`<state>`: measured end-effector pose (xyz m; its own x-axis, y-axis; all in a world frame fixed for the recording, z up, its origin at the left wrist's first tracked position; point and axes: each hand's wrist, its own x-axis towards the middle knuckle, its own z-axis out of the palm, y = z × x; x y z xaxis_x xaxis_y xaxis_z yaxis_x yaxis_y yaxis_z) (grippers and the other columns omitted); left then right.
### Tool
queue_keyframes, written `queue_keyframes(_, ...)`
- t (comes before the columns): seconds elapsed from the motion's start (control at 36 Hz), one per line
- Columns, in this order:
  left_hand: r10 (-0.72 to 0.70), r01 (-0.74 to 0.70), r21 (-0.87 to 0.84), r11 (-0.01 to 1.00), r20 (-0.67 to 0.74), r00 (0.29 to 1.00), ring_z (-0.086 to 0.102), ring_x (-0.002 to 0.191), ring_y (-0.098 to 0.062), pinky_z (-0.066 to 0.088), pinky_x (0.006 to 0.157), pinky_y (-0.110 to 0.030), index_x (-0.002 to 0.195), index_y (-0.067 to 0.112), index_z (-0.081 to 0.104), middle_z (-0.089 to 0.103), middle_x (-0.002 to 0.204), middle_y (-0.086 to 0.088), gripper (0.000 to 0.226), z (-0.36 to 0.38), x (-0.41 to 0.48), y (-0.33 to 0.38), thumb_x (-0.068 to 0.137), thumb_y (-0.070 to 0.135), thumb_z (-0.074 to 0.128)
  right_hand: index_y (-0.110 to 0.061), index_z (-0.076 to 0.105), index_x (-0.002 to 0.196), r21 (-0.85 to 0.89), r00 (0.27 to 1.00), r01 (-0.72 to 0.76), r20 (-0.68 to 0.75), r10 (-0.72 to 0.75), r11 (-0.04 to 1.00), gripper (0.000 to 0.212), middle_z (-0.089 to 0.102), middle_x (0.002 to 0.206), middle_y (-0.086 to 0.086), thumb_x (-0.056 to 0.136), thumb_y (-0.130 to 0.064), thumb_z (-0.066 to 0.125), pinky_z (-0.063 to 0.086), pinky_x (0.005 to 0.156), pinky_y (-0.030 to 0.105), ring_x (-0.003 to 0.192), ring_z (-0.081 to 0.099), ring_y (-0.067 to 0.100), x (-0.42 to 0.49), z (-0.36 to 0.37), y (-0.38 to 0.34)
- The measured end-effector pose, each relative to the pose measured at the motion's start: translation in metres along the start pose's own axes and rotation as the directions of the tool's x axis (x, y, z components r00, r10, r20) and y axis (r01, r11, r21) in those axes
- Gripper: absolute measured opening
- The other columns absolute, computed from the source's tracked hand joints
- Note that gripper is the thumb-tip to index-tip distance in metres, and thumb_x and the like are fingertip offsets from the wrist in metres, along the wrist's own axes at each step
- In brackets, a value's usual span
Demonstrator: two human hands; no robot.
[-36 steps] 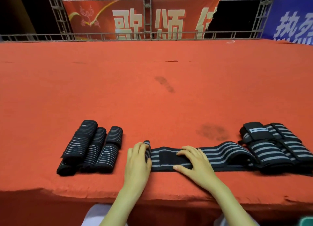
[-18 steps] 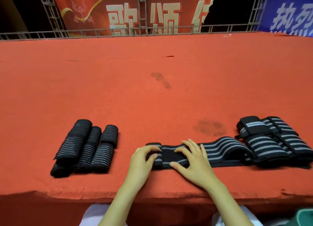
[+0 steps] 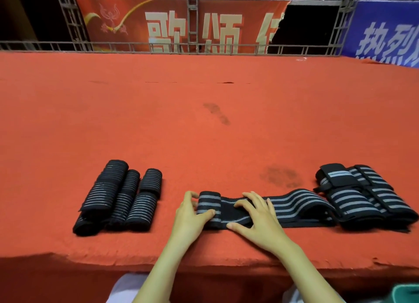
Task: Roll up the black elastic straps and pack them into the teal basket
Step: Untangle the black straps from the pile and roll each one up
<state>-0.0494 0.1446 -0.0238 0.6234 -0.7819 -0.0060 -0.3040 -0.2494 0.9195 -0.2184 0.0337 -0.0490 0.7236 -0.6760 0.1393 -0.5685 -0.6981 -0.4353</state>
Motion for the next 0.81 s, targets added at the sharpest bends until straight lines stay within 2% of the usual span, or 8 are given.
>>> queue_keyframes(0.11, -0.022, 0.022, -0.011, 1.000, -0.069, 0.997, 0.065, 0.083, -0.012, 0.051, 0.070, -0.023, 0.106, 0.021, 0.051, 0.062, 0.095, 0.005, 0.039, -0.022, -0.004, -0.008, 0.076, 0.018, 0.076, -0.041, 0.046, 0.127, 0.019, 0.999, 0.031, 0.044, -0.032, 0.999, 0.068, 0.021, 0.153, -0.012, 0.072, -0.081, 0.039, -0.007, 0.118, 0.043, 0.146, 0.002, 0.008, 0.006, 0.007, -0.020)
queue_keyframes(0.25, -0.020, 0.045, 0.141, 0.989, -0.174, 0.984, 0.061, 0.093, -0.018, 0.046, 0.085, -0.033, 0.106, 0.021, 0.051, 0.059, 0.091, 0.011, 0.040, -0.051, -0.004, -0.019, 0.075, 0.020, 0.075, -0.041, 0.048, 0.126, 0.011, 0.993, 0.092, 0.069, -0.093, 0.996, 0.052, 0.027, 0.150, -0.012, 0.082, -0.069, 0.050, -0.001, 0.119, 0.045, 0.142, 0.014, 0.006, 0.017, 0.021, -0.049)
queue_keyframes(0.36, 0.040, 0.028, 0.251, 0.968, -0.264, 0.964, 0.057, 0.101, -0.022, 0.043, 0.085, -0.035, 0.110, 0.017, 0.048, 0.060, 0.106, -0.002, 0.042, -0.056, -0.002, -0.022, 0.074, 0.019, 0.071, -0.041, 0.048, 0.125, 0.020, 0.987, 0.130, 0.089, -0.131, 0.991, 0.050, 0.028, 0.148, -0.013, 0.083, -0.067, 0.050, -0.001, 0.118, 0.045, 0.140, 0.017, 0.007, 0.021, 0.026, -0.060)
queue_keyframes(0.47, 0.141, -0.023, 0.367, 0.930, -0.297, 0.944, 0.050, 0.101, -0.028, 0.038, 0.082, -0.034, 0.106, 0.010, 0.047, 0.052, 0.105, -0.008, 0.040, -0.041, -0.004, -0.022, 0.073, 0.014, 0.070, -0.037, 0.049, 0.109, 0.053, 0.989, 0.107, 0.099, -0.112, 0.993, 0.039, 0.030, 0.146, -0.010, 0.082, -0.064, 0.055, 0.000, 0.118, 0.046, 0.140, 0.019, 0.009, 0.021, 0.021, -0.054)
queue_keyframes(0.61, 0.406, -0.238, 0.523, 0.819, -0.234, 0.883, 0.047, 0.097, -0.030, 0.044, 0.086, -0.041, 0.105, 0.004, 0.057, 0.051, 0.107, -0.011, 0.039, -0.015, -0.006, -0.024, 0.071, 0.006, 0.074, -0.037, 0.047, 0.103, 0.087, 0.990, 0.065, 0.119, -0.075, 0.994, 0.039, 0.034, 0.142, -0.011, 0.077, -0.064, 0.060, -0.005, 0.117, 0.047, 0.139, 0.020, 0.007, 0.017, 0.009, -0.032)
queue_keyframes(0.69, 0.451, -0.331, 0.499, 0.801, -0.140, 0.881, 0.040, 0.104, -0.018, 0.035, 0.093, -0.025, 0.116, 0.014, 0.059, 0.050, 0.116, -0.001, 0.043, -0.011, -0.004, -0.024, 0.078, 0.029, 0.073, -0.042, 0.045, 0.100, 0.109, 0.991, 0.070, 0.106, -0.081, 0.992, 0.039, 0.035, 0.137, -0.016, 0.074, -0.068, 0.057, -0.004, 0.118, 0.048, 0.137, 0.022, 0.002, 0.014, 0.007, -0.021)
queue_keyframes(0.75, 0.480, -0.400, 0.471, 0.786, -0.058, 0.875, 0.038, 0.107, -0.009, 0.029, 0.093, -0.018, 0.118, 0.022, 0.062, 0.051, 0.116, 0.008, 0.047, -0.009, -0.006, -0.020, 0.080, 0.051, 0.061, -0.045, 0.043, 0.100, 0.122, 0.992, 0.079, 0.084, -0.090, 0.989, 0.040, 0.036, 0.133, -0.019, 0.072, -0.072, 0.052, -0.004, 0.118, 0.047, 0.134, 0.023, -0.002, 0.012, 0.008, -0.016)
queue_keyframes(0.81, 0.490, -0.447, 0.441, 0.779, 0.017, 0.872, 0.038, 0.111, -0.002, 0.029, 0.097, -0.017, 0.118, 0.026, 0.064, 0.054, 0.117, 0.015, 0.051, -0.005, -0.010, -0.015, 0.084, 0.059, 0.045, -0.046, 0.043, 0.101, 0.131, 0.994, 0.083, 0.063, -0.092, 0.988, 0.040, 0.037, 0.132, -0.020, 0.072, -0.073, 0.050, -0.004, 0.119, 0.045, 0.134, 0.023, -0.004, 0.011, 0.009, -0.013)
